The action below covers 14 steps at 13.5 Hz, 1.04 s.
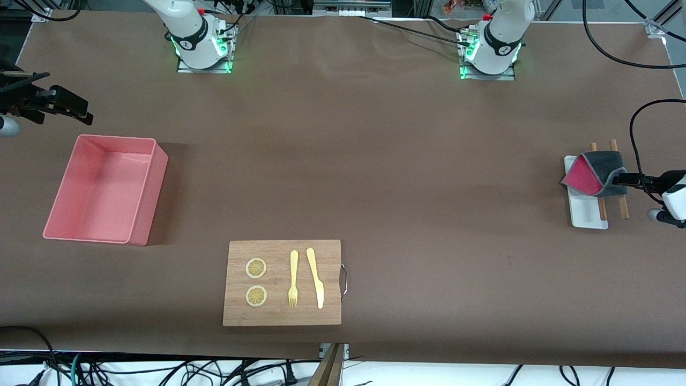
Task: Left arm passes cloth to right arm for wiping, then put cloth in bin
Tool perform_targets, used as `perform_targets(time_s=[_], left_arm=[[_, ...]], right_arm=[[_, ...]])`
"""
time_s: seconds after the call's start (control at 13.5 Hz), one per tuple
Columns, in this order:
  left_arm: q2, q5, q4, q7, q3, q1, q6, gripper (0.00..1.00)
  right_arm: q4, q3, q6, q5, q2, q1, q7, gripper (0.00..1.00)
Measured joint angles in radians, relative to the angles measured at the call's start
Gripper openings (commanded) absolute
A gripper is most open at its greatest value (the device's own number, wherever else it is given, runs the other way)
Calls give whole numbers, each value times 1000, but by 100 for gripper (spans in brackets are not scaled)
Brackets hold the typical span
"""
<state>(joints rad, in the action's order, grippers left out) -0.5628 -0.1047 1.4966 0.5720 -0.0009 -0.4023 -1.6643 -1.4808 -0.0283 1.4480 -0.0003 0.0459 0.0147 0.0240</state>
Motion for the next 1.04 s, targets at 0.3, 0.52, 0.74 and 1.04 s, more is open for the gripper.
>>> perform_targets(time_s=[0.3, 0.52, 0.74, 1.04], left_arm=[[-3, 0, 30, 17, 0, -4, 7, 100], [-3, 0, 33, 34, 0, -17, 6, 80], [-4, 0, 42, 40, 0, -19, 1, 43], [-5, -2, 45, 40, 0, -19, -2, 19]], right_arm=[[0, 0, 0, 0, 0, 0, 0, 99], [0, 0, 0, 0, 0, 0, 0, 99], [0, 0, 0, 0, 4, 0, 0, 99], [0, 0, 0, 0, 30, 0, 0, 99]])
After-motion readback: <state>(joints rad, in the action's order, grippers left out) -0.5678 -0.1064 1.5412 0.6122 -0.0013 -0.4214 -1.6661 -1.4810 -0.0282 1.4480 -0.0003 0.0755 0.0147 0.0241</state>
